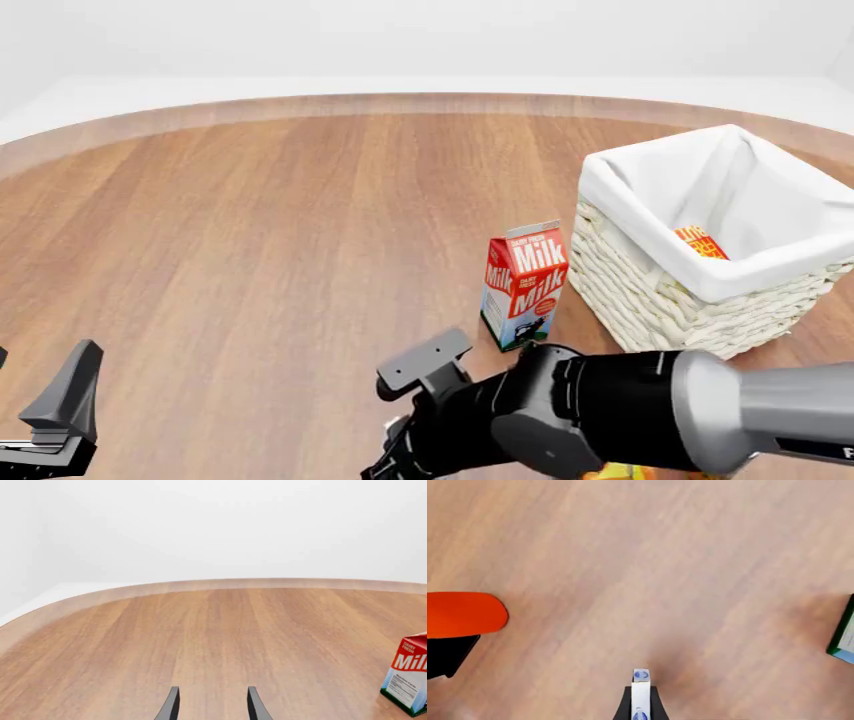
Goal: Pick up the cream cheese box and the butter, and put them in the basket.
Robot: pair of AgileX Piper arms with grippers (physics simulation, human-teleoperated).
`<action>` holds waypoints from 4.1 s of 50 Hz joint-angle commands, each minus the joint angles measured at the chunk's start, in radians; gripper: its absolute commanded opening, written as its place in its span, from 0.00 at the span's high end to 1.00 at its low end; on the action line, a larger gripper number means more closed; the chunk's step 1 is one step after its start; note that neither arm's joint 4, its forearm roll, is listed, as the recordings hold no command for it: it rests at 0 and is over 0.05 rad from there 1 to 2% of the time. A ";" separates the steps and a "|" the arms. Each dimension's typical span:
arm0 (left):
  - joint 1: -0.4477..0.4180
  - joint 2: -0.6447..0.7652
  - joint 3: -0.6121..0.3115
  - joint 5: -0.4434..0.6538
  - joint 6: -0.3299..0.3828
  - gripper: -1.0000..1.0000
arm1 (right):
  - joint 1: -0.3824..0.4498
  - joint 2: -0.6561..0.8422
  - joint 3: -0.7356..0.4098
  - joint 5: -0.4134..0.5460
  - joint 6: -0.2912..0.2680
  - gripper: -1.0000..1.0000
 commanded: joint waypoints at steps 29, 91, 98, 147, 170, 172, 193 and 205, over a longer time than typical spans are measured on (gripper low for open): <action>0.000 0.000 0.000 0.000 0.000 0.00 | -0.009 -0.134 -0.323 0.279 -0.204 1.00; 0.000 0.000 0.000 0.000 0.000 0.00 | -0.320 -0.389 -0.614 0.543 -0.485 1.00; 0.000 0.000 0.000 0.000 0.000 0.00 | -0.359 -0.427 -0.620 0.554 -0.498 1.00; 0.000 0.000 0.000 0.000 0.000 0.00 | -0.778 -0.616 -0.597 0.587 -0.466 1.00; 0.000 0.000 0.000 0.000 0.000 0.00 | -0.939 -0.635 -0.531 0.555 -0.406 1.00; 0.000 0.000 0.000 0.000 0.000 0.00 | -0.960 -0.635 -0.507 0.536 -0.413 1.00; 0.000 0.000 0.000 0.000 0.000 0.00 | -1.006 -0.602 -0.455 0.477 -0.390 1.00; 0.000 0.000 0.000 0.000 0.000 0.00 | -1.044 -0.598 -0.439 0.457 -0.386 1.00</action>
